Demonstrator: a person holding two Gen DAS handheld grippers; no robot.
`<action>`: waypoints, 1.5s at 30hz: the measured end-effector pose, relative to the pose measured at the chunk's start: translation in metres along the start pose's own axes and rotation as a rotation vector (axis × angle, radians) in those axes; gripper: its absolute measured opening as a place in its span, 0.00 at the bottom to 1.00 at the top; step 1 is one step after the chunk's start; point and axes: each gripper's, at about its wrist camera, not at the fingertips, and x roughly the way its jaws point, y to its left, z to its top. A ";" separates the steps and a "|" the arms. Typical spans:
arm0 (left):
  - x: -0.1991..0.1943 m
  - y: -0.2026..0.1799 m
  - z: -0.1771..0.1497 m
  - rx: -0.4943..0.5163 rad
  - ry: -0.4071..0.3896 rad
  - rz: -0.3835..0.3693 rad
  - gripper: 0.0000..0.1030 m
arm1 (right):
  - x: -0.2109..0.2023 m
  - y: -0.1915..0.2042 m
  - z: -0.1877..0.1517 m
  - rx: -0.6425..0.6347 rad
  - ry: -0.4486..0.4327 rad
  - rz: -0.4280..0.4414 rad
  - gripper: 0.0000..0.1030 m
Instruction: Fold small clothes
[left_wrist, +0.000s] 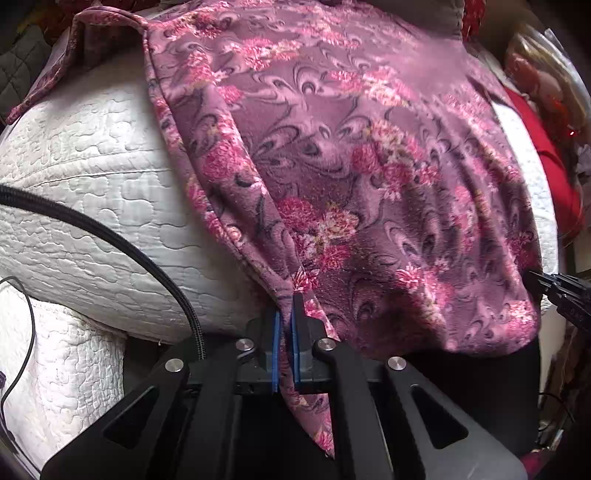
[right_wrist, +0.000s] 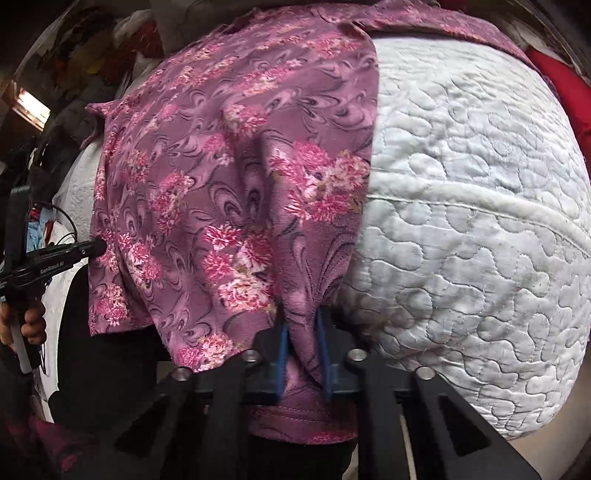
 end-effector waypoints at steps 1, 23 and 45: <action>-0.009 0.008 -0.001 -0.027 -0.004 -0.033 0.03 | -0.009 0.002 -0.001 -0.011 -0.026 0.015 0.05; -0.066 0.102 0.002 -0.234 -0.079 -0.042 0.18 | -0.069 -0.037 0.001 0.146 -0.125 0.038 0.16; -0.003 0.037 0.098 -0.130 -0.050 0.024 0.50 | -0.048 -0.087 0.094 0.174 -0.246 -0.011 0.10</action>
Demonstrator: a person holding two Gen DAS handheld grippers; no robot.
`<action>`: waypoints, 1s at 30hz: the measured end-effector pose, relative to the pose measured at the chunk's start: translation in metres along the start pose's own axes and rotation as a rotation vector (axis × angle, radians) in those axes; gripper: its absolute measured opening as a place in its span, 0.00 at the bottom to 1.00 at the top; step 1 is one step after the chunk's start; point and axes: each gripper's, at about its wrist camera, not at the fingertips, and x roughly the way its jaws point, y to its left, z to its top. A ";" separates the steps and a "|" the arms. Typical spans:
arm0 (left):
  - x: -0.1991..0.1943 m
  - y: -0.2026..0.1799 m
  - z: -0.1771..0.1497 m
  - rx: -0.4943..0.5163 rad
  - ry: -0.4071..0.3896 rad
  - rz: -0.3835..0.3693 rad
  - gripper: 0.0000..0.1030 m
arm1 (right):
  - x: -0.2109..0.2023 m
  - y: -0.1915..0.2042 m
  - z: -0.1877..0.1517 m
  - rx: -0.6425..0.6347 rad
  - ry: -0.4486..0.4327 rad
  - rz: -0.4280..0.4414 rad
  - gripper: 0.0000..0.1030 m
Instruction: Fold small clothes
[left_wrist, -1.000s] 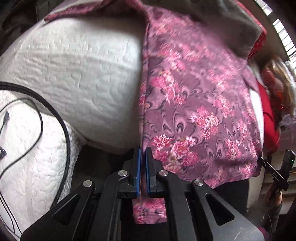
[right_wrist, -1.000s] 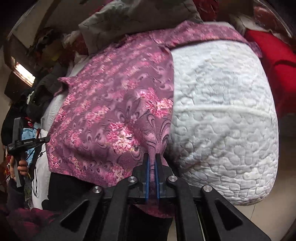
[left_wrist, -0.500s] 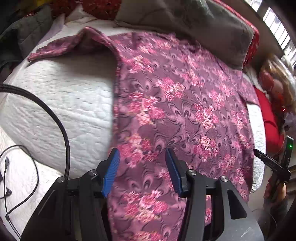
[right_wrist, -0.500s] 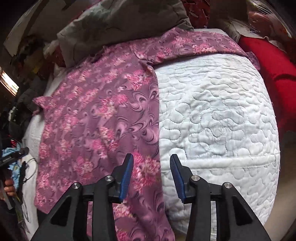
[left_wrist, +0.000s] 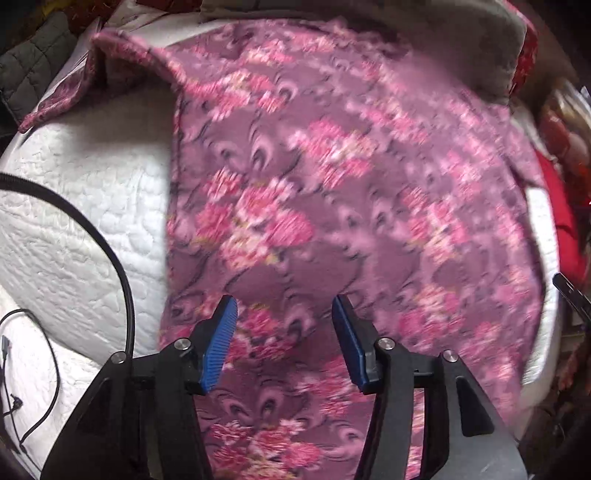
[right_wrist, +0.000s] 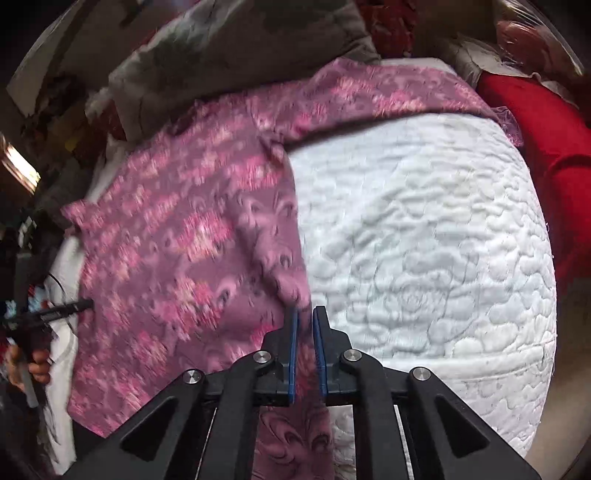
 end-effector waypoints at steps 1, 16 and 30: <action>-0.005 -0.003 0.006 -0.004 -0.016 -0.015 0.50 | -0.010 -0.016 0.013 0.057 -0.049 0.024 0.16; 0.031 -0.070 0.091 0.040 -0.040 -0.154 0.53 | 0.074 -0.276 0.132 1.104 -0.301 0.094 0.55; 0.034 -0.086 0.138 0.066 -0.144 -0.123 0.56 | 0.054 -0.279 0.195 1.030 -0.636 0.098 0.09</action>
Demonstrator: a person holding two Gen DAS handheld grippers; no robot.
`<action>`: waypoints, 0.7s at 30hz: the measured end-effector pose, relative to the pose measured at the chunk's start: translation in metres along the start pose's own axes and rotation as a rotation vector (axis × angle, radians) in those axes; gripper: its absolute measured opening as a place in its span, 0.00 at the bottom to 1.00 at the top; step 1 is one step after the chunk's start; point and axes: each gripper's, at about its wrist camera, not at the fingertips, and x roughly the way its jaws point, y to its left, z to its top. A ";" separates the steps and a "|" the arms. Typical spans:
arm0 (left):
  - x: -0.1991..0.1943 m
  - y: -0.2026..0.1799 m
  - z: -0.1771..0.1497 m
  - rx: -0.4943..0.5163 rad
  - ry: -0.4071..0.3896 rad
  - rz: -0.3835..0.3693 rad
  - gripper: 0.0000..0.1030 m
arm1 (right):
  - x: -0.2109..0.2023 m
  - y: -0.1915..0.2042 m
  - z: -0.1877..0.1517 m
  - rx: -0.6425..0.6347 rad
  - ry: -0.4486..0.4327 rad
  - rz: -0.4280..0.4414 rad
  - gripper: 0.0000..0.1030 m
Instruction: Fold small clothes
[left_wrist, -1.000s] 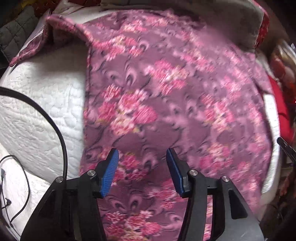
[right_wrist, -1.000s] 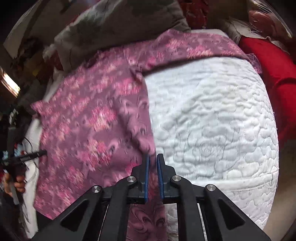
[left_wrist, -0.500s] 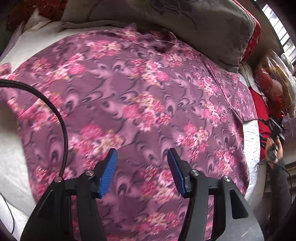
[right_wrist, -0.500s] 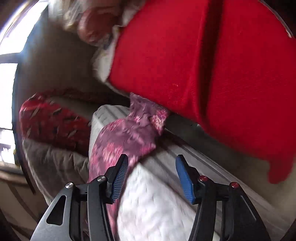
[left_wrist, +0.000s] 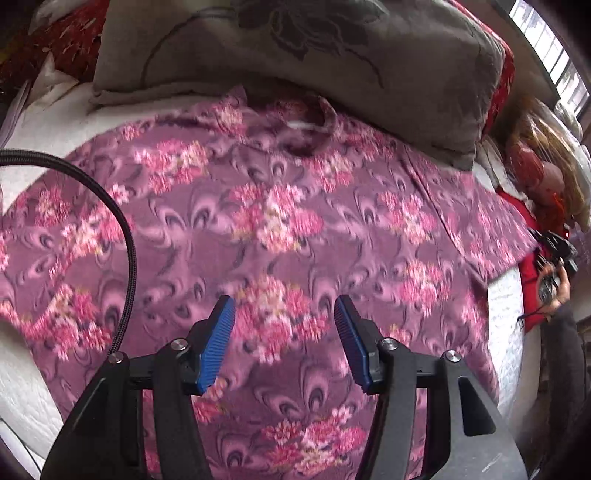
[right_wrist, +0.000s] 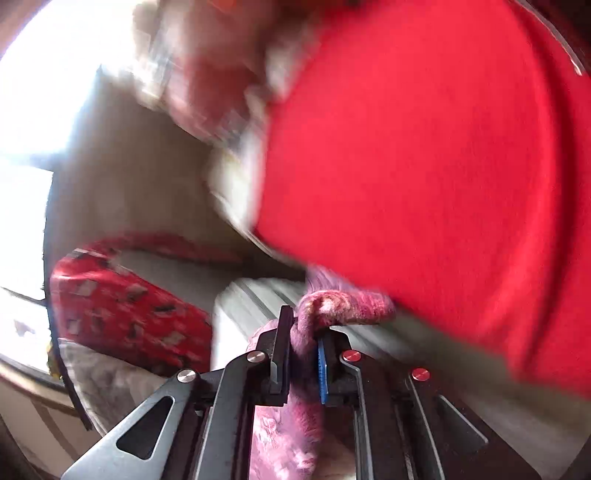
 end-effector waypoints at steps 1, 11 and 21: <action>0.002 0.002 0.003 -0.009 -0.010 0.014 0.59 | -0.008 0.010 0.004 -0.043 -0.036 -0.014 0.08; 0.023 0.021 0.015 -0.132 -0.066 0.026 0.59 | -0.050 0.092 -0.037 -0.449 -0.015 -0.088 0.08; 0.008 0.066 0.012 -0.235 -0.106 -0.088 0.59 | -0.021 0.176 -0.215 -0.726 0.308 0.091 0.08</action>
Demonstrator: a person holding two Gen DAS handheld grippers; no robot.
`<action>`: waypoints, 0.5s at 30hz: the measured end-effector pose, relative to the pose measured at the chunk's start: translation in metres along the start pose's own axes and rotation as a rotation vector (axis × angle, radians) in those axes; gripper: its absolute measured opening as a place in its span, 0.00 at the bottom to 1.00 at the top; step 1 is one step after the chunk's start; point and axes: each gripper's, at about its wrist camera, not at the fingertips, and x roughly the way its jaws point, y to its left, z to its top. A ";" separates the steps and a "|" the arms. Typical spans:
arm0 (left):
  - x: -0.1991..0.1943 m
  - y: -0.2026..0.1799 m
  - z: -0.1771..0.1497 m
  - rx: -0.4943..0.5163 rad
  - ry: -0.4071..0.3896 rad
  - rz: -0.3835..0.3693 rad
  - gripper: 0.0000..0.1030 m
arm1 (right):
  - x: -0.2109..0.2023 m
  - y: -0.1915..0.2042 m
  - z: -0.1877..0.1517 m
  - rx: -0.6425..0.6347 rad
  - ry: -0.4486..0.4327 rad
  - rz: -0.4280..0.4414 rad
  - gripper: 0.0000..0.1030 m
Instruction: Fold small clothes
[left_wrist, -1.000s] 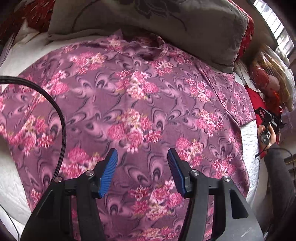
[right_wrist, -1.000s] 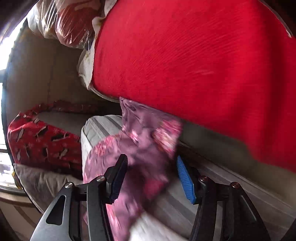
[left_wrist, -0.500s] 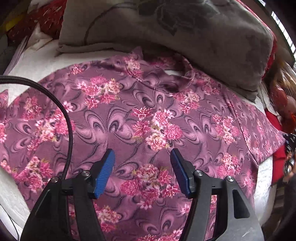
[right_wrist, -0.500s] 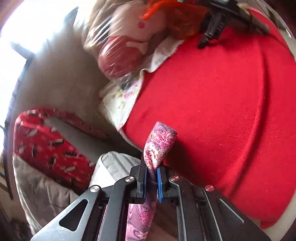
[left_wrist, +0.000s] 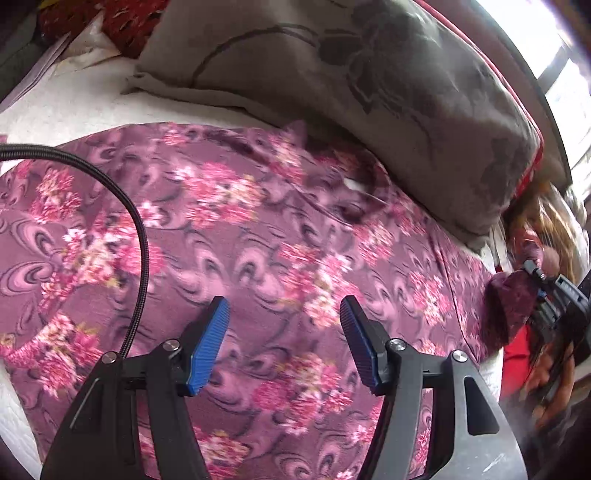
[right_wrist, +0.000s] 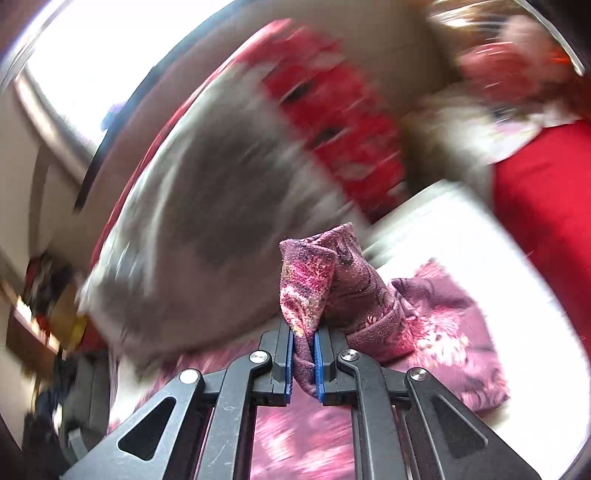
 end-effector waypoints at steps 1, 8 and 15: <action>-0.002 0.007 0.002 -0.016 0.003 -0.024 0.59 | 0.011 0.016 -0.009 -0.024 0.029 0.018 0.08; -0.021 0.041 0.018 -0.102 -0.010 -0.062 0.59 | 0.055 0.123 -0.082 -0.182 0.193 0.143 0.08; -0.045 0.079 0.030 -0.165 -0.060 -0.098 0.59 | 0.080 0.219 -0.148 -0.344 0.278 0.223 0.09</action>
